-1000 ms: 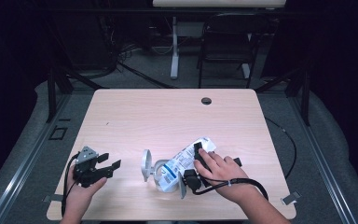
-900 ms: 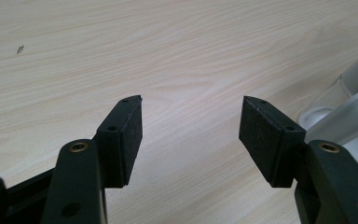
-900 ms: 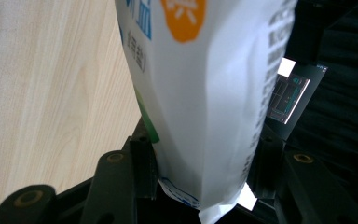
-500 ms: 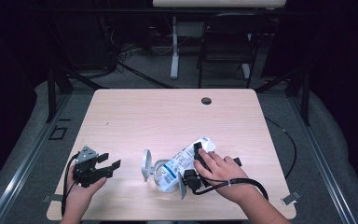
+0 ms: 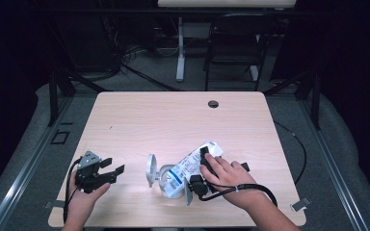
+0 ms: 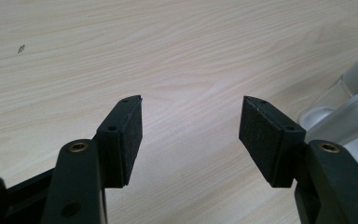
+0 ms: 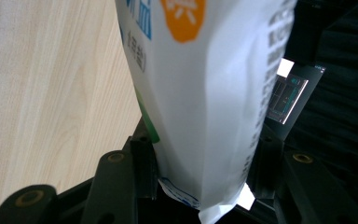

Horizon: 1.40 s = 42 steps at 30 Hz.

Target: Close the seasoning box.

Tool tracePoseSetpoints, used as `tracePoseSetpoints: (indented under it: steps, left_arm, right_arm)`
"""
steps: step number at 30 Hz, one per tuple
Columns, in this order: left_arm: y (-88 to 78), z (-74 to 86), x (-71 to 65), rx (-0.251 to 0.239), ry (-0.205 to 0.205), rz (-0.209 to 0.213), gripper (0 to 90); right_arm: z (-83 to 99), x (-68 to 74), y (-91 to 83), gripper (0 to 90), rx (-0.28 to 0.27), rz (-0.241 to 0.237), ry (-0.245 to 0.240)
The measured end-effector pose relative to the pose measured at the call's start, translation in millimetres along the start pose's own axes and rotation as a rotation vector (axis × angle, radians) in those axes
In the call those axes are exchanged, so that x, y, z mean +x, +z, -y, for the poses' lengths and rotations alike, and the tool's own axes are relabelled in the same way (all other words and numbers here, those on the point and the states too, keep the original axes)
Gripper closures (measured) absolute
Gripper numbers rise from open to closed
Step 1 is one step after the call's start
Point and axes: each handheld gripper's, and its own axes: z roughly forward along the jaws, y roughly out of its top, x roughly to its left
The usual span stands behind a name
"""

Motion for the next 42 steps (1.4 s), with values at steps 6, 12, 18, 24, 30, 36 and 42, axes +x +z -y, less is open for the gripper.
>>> tracePoseSetpoints:
  steps: [6,12,18,24,30,36,42]
  left_arm:
    - [0.1,0.0,-0.4,0.001,0.000,0.000,40.0]
    - [-0.2,-0.1,-0.6,-0.001,-0.003,0.000,40.0]
    - [0.2,0.1,-0.3,0.000,-0.001,0.001,40.0]
    - [0.4,0.2,0.0,0.004,0.000,0.001,40.0]
    - [0.5,0.3,0.0,0.002,0.000,0.001,40.0]
    - [0.7,0.6,0.4,0.006,0.001,-0.001,40.0]
    - [1.0,0.8,0.7,0.003,-0.002,0.000,40.0]
  right_arm:
    - [0.1,0.1,-0.3,55.1,-0.001,0.003,-0.001]
    - [0.2,0.4,-0.1,55.1,-0.008,0.001,0.002]
    - [0.4,0.3,-0.1,55.4,-0.009,-0.002,0.001]
    - [0.5,0.6,0.0,55.7,-0.012,-0.001,0.000]
    - [0.5,0.5,-0.2,56.0,-0.012,-0.002,-0.001]
    - [0.5,0.2,-0.2,56.5,-0.011,0.000,-0.003]
    - [0.6,0.2,-0.3,57.0,-0.011,0.002,-0.005]
